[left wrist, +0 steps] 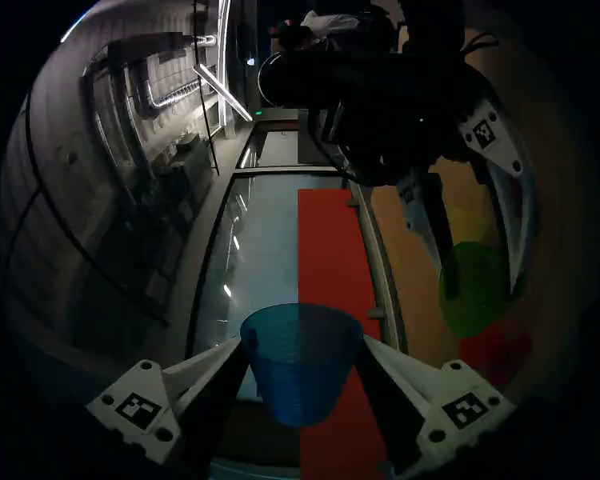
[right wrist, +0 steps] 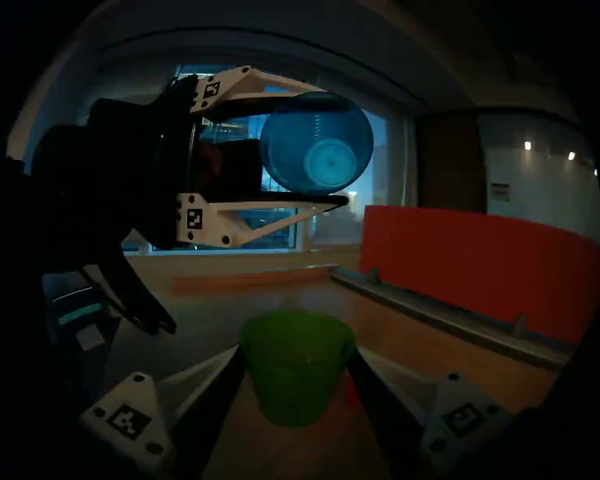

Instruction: Pour water

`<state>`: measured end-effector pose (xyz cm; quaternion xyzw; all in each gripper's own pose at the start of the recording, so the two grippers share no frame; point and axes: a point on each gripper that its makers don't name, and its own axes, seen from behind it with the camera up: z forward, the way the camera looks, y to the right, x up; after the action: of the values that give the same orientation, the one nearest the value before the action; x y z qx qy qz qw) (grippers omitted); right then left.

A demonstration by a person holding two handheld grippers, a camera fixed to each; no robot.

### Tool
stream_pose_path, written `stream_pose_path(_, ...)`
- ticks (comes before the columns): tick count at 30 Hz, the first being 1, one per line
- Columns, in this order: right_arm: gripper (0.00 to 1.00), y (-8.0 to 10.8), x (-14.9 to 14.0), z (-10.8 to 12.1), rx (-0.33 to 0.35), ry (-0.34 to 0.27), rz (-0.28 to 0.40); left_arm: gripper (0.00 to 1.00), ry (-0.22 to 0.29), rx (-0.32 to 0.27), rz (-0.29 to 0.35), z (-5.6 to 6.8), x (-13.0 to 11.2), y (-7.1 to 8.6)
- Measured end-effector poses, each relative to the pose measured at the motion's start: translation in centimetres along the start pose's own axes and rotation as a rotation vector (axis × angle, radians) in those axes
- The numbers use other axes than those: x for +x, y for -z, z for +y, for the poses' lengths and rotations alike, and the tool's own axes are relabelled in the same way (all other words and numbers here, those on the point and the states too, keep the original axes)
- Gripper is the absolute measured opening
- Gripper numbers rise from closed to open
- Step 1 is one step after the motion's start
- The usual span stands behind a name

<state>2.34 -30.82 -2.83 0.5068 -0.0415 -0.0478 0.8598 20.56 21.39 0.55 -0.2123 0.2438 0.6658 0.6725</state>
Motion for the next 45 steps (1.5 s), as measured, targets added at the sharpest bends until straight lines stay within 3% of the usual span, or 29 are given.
stream_pose_path(5, 0.90, 0.0, 0.0, 0.0, -0.001, -0.002, 0.001, 0.86, 0.086, 0.001, -0.008, 0.0, -0.4, -0.1)
stream_pose_path(23, 0.90, 0.2, 0.1, 0.1, -0.008, -0.002, 0.005, 0.86, 0.637, 0.008, 0.033, -1.1, -1.1, 0.5)
stream_pose_path(29, 0.90, 0.4, 0.3, 0.0, -0.009, -0.001, 0.009, 0.86, 0.795, 0.008, 0.024, -1.1, -1.7, 0.5)
stream_pose_path(40, 0.90, 0.7, 0.6, 0.2, -0.016, -0.003, 0.016, 0.86, 0.996, 0.015, 0.022, -1.3, -3.0, -0.1)
stream_pose_path(45, 0.90, 0.7, 0.7, 0.2, -0.018, -0.002, 0.017, 0.86, 1.115, 0.005, 0.029, -1.4, -3.1, -0.1)
